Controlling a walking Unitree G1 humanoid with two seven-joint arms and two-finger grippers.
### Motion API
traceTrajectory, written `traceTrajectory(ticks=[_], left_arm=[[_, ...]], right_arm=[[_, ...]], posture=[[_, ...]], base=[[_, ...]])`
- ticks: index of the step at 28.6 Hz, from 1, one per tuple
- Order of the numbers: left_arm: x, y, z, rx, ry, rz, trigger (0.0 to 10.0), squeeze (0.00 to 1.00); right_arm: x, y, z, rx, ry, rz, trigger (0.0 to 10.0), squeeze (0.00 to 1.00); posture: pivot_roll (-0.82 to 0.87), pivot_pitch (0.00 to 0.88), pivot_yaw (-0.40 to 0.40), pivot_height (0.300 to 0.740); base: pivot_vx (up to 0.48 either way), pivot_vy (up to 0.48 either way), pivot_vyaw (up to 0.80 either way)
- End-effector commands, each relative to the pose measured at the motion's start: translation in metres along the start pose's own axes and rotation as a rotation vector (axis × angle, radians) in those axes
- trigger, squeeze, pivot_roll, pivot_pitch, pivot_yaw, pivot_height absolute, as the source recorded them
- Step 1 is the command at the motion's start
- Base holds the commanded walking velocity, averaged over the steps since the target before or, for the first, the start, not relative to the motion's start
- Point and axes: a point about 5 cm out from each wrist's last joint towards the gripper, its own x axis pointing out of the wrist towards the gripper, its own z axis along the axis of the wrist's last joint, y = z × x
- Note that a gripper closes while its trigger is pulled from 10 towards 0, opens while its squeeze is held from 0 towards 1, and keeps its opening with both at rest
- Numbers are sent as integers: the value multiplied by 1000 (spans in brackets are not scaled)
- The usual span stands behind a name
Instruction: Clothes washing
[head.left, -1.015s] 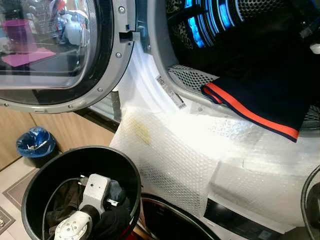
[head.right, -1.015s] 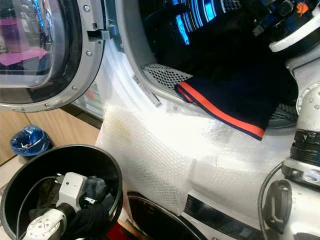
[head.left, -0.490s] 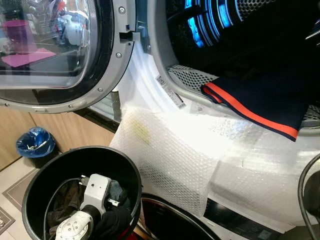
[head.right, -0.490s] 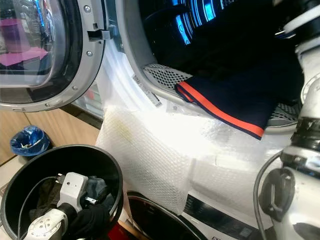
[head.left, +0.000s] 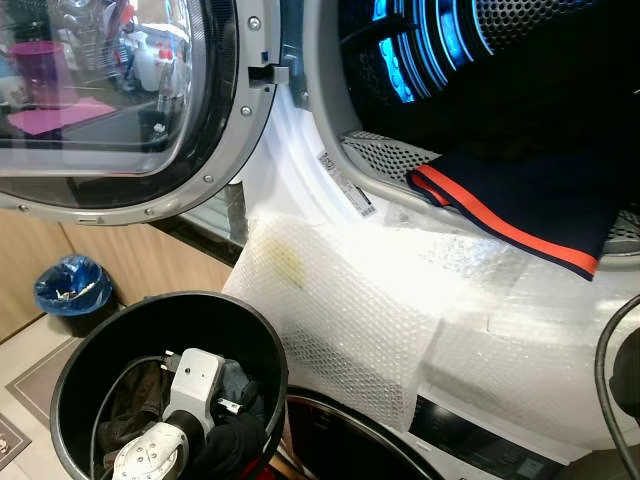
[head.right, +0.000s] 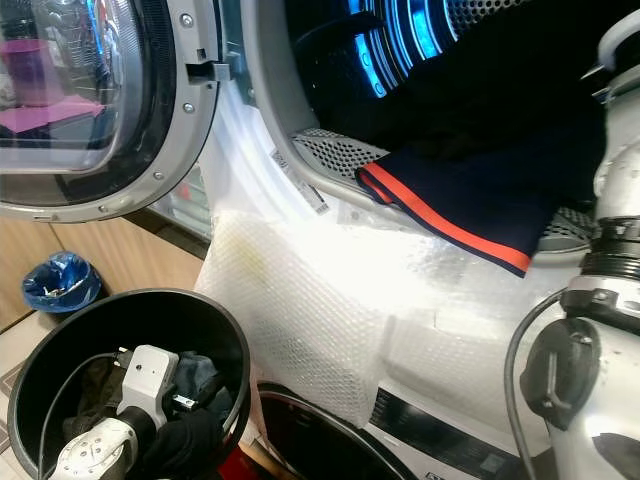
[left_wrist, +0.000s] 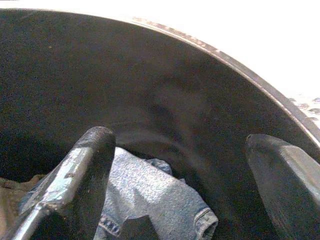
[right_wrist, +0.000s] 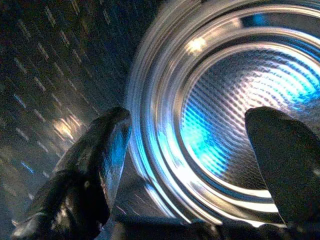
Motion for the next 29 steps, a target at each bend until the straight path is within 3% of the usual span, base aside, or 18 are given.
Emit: traceTrajectory(ticks=[1,3,5,7,8,9,12,14,16,19,22,23,25,29], left_arm=[[2,-8,-1,3,1,-40,10000,0],[4,-9,0,3,0,-43,10000,0],[5,-10,0,2,-1,-46,10000,0],[7,-13,0,-1,-3,-51,10000,0],[7,-13,0,-1,-3,-51,10000,0],[8,-14,0,-3,-5,-52,10000,0],[8,-15,0,-6,-9,-48,10000,0],[8,-15,0,-6,-10,-41,10000,0],[6,-13,-1,-5,-13,-24,10000,0],[4,-13,0,-6,-17,-14,10000,0],[0,-13,-3,-9,-14,5,10000,0],[0,-13,-3,-9,-14,5,10000,0],[-2,-11,-3,-8,-15,13,10000,0],[-3,-8,-2,-9,-22,37,10000,0]], right_arm=[[6,16,-6,-60,37,20,10000,0],[13,39,-22,27,98,58,10000,0],[18,52,-33,55,140,54,10000,0],[24,78,-52,101,235,72,10000,0],[24,78,-52,101,235,72,10000,0],[27,97,-57,132,266,111,10000,0],[31,133,-61,200,317,165,10000,0],[34,141,-59,213,330,144,10000,0],[37,143,-51,152,309,102,10000,0],[40,132,-43,124,286,18,10000,0],[47,107,-17,177,209,-120,10000,0],[47,107,-17,177,209,-120,10000,0],[49,86,2,181,150,-228,10000,0],[47,52,31,20,48,-388,10000,0]], posture=[[-19,91,-43,740],[-29,88,-47,740],[-31,86,-50,740],[-26,81,-57,740],[-26,81,-57,740],[-15,76,-68,740],[6,65,-84,740],[16,61,-90,740],[43,54,-104,740],[75,47,-119,740],[93,47,-125,740],[93,47,-125,740],[97,53,-127,740],[95,58,-129,740]], base=[[0,0,0],[0,0,0],[0,0,0],[0,0,0],[0,0,0],[0,0,0],[0,0,0],[0,0,0],[0,0,0],[0,0,0],[0,0,0],[0,0,0],[0,0,0],[0,0,0]])
